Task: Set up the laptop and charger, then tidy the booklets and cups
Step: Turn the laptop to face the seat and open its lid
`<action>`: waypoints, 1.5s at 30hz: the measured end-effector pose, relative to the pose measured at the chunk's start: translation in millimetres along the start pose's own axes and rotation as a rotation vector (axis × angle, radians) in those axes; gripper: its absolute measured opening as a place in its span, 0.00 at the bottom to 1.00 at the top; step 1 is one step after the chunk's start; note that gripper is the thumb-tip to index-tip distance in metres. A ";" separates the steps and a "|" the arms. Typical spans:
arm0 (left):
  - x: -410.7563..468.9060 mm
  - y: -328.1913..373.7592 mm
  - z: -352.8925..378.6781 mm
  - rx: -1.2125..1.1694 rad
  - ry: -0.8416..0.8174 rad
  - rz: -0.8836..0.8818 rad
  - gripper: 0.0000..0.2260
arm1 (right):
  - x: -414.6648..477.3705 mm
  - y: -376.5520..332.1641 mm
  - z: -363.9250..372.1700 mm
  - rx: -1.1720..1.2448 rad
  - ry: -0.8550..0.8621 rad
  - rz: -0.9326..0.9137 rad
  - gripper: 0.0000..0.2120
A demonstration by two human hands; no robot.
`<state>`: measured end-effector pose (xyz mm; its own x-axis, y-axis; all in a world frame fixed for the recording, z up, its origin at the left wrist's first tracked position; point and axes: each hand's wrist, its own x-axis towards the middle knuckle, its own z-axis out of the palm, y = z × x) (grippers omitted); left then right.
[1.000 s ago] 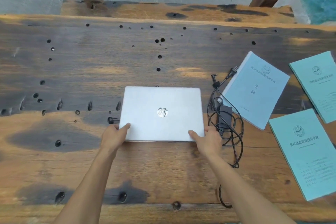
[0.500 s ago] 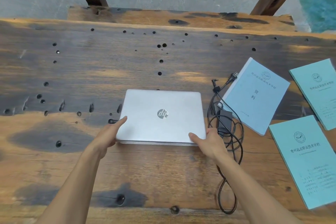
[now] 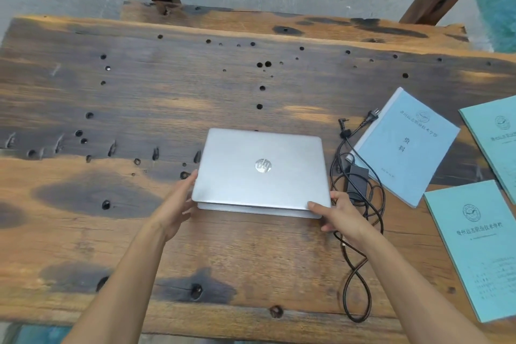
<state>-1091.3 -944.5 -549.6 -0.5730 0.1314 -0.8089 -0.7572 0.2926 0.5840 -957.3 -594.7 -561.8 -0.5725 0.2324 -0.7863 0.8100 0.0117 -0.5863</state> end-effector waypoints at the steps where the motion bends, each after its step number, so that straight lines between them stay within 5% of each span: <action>1: -3.2 -6.2 4.3 -0.045 0.011 0.040 0.25 | 0.0 0.7 0.0 0.012 -0.001 0.001 0.31; 5: -19.5 -47.8 36.4 -0.146 0.340 0.147 0.17 | 1.6 5.8 -0.4 0.052 -0.014 0.008 0.30; 8: -41.5 -89.0 73.0 0.100 0.549 0.268 0.07 | 1.8 9.1 -1.1 0.058 -0.039 0.011 0.32; 12: -42.4 -126.3 114.7 0.827 0.165 0.657 0.21 | 2.5 12.0 -1.6 0.059 -0.064 -0.005 0.32; 16: -25.0 -126.0 134.3 1.296 0.067 0.759 0.29 | 2.3 16.4 1.5 0.085 -0.066 -0.020 0.35; 22: -14.3 -128.6 143.5 1.446 0.066 0.652 0.36 | -2.4 16.9 5.7 0.112 -0.059 -0.030 0.35; 28: -11.5 -125.4 142.6 1.453 0.077 0.577 0.35 | -4.9 14.8 12.5 0.151 -0.051 -0.069 0.20; 34: -12.6 -121.4 143.8 1.452 0.057 0.544 0.35 | -9.1 10.0 15.1 0.092 0.030 -0.098 0.28; 45: -13.3 -118.5 138.4 1.411 0.000 0.532 0.34 | -32.2 -14.5 15.3 0.274 0.035 -0.176 0.20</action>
<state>-950.6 -849.8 -617.5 -0.6755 0.5122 -0.5305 0.4472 0.8565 0.2576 -952.5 -617.2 -531.0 -0.6919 0.2837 -0.6640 0.6323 -0.2061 -0.7469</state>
